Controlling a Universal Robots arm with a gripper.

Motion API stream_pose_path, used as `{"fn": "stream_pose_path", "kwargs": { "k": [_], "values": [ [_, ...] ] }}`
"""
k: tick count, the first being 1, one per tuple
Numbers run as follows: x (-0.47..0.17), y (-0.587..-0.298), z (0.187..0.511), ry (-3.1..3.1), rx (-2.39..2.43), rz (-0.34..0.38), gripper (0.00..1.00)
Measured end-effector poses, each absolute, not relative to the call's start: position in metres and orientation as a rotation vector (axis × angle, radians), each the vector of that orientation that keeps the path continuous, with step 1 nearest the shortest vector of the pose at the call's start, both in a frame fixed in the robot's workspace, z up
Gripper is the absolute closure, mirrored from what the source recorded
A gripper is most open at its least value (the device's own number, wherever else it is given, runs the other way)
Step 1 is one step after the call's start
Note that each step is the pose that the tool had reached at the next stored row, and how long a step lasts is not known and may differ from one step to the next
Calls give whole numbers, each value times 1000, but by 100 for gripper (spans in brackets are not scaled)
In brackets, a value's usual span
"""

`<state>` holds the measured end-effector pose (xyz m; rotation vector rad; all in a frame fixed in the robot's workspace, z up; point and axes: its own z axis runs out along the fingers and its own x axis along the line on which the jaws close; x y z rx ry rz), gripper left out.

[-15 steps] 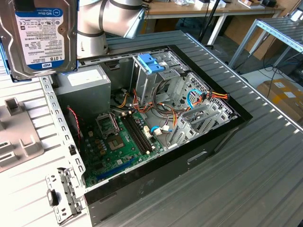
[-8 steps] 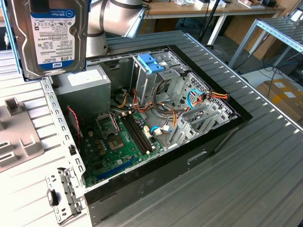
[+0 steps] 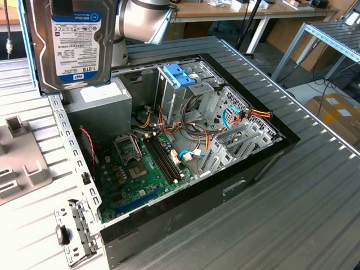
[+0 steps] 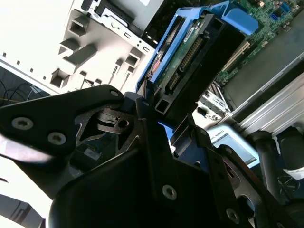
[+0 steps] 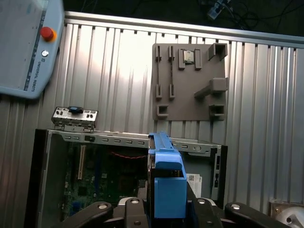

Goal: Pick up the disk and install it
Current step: 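Pick up the disk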

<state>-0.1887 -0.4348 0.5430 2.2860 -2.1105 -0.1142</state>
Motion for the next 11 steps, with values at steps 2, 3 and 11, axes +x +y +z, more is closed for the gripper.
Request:
{"fn": "stream_pose_path", "kwargs": {
  "k": [2, 3, 11],
  "values": [
    [-183, -435, 543, -2109, 2285, -117, 63],
    [-181, -435, 543, -2109, 2284, -118, 63],
    [-165, -437, 542, -2106, 2281, -124, 63]
  ]
}}
